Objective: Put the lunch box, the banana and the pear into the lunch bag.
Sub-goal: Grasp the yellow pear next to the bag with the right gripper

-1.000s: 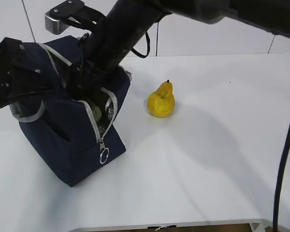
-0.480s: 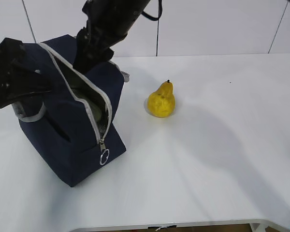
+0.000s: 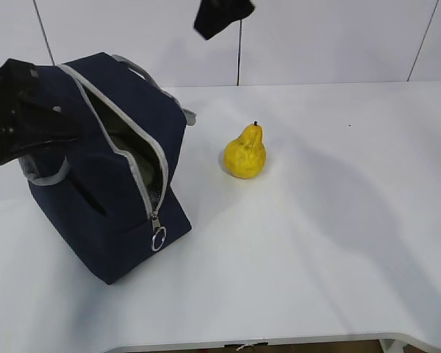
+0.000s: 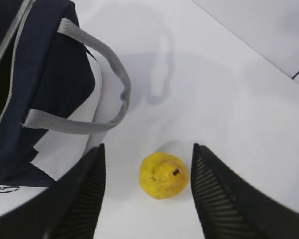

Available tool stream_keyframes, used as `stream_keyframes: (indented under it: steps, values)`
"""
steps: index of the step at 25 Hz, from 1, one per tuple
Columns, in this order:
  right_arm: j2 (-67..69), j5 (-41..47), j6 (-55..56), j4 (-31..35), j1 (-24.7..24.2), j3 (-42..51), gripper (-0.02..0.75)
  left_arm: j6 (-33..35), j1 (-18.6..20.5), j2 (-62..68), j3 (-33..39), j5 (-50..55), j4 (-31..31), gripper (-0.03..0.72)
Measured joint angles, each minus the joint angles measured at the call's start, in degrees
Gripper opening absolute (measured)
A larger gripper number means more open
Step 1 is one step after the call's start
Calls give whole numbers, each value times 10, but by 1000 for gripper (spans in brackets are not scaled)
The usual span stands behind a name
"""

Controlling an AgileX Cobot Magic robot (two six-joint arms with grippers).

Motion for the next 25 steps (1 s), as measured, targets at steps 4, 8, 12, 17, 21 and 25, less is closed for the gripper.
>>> stream_keyframes:
  steps: [4,8,12,17,21,25]
  values:
    - [-25,0,4,72,-82,12,455,0,0,0,0,0,0,8]
    - [-45,0,-15,173,-167,68,455,1,0,0,0,0,1,8]
    - [-58,-1,-34,198,-204,128,455,1,0,0,0,-1,1,8]
    - [-61,-2,-62,209,-203,205,455,1,0,0,0,-2,1,8]
    - [-61,-24,-104,213,-203,265,455,1,0,0,0,-2,1,8]
    - [-61,-72,-174,246,-203,311,455,3,0,0,0,-2,1,8]
